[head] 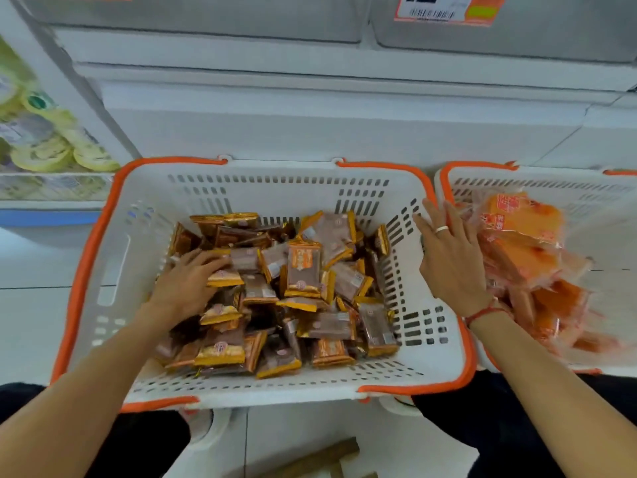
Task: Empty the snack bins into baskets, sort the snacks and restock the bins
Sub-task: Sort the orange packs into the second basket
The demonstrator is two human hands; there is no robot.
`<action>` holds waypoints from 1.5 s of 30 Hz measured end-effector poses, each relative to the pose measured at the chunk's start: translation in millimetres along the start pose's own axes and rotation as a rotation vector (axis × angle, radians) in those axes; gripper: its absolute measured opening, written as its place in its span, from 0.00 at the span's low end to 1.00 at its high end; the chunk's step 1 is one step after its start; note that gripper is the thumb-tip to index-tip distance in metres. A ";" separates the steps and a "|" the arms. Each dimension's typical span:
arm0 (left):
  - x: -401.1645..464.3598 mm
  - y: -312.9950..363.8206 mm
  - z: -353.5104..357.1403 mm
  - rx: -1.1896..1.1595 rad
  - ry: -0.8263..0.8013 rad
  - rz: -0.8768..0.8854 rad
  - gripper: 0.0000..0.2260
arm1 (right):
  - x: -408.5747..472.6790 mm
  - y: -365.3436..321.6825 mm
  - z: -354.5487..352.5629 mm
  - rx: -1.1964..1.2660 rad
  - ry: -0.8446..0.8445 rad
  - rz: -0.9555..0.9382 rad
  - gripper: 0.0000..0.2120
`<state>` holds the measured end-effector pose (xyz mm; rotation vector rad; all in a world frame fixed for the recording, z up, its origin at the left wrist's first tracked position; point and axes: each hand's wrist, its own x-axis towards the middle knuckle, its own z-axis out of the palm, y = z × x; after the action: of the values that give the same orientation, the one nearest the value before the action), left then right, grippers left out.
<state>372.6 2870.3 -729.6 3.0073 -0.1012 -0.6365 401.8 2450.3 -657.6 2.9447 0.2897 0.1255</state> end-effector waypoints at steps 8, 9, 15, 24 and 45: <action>9.7 62.7 -44.8 -0.048 -0.053 -0.087 0.37 | 0.1 -5.2 -3.0 -0.009 -0.014 0.027 0.24; 10.6 92.4 -51.1 -0.081 0.145 0.038 0.32 | -0.1 -5.4 -3.2 -0.007 -0.011 0.024 0.24; 63.3 227.1 -29.4 0.246 0.014 0.730 0.34 | -0.4 -5.1 -1.7 -0.015 0.002 0.027 0.26; 83.4 203.7 1.4 0.271 0.097 0.474 0.31 | -0.7 -4.9 -2.8 0.038 0.025 0.044 0.25; -14.7 29.1 -12.9 -0.364 0.035 -0.121 0.17 | 0.0 -5.0 0.6 -0.010 0.077 0.023 0.22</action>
<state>362.9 2843.2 -709.6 2.6844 0.1802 -0.5435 400.9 2455.0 -659.0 2.9382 0.2656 0.2436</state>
